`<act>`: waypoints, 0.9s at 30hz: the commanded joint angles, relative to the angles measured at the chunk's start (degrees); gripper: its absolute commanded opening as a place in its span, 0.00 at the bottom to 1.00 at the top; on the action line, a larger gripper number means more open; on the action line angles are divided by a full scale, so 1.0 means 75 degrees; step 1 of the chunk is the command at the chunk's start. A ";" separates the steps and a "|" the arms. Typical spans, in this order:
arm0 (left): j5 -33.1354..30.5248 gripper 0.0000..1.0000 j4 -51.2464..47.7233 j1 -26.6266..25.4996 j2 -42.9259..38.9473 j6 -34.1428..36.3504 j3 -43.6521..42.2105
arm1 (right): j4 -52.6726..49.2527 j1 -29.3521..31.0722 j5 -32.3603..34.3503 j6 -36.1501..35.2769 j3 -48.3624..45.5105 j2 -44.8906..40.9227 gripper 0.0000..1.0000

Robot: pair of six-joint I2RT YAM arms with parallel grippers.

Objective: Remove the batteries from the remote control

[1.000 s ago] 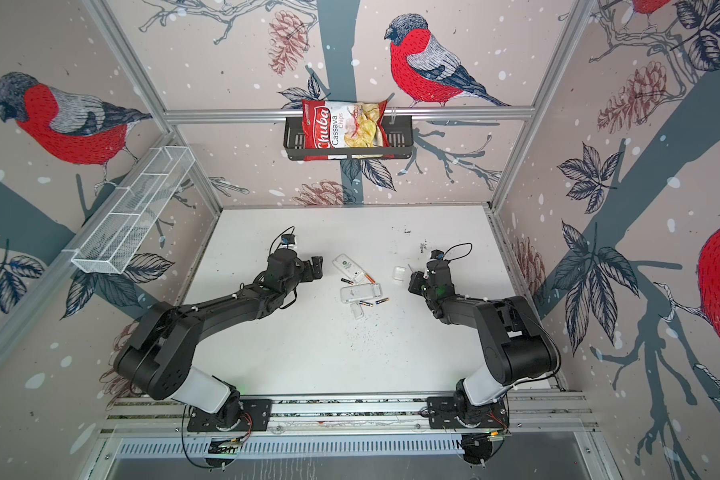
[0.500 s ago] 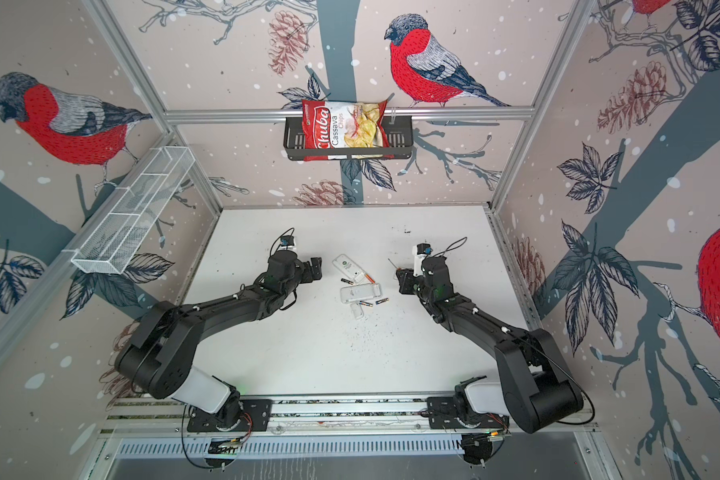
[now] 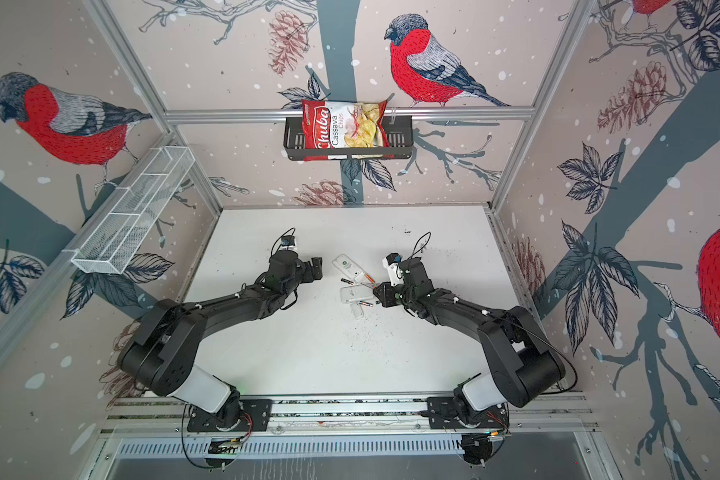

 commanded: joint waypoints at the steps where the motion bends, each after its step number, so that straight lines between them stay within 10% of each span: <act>1: -0.0106 0.97 0.0245 0.0009 0.0003 -0.0039 0.0016 | -0.0053 0.0031 0.0180 -0.0248 0.0051 0.0058 0.00; 27: -0.0089 0.97 0.0212 0.0012 0.0027 -0.0058 0.0039 | 0.0636 -0.0514 0.0511 0.0105 0.0026 0.0404 0.00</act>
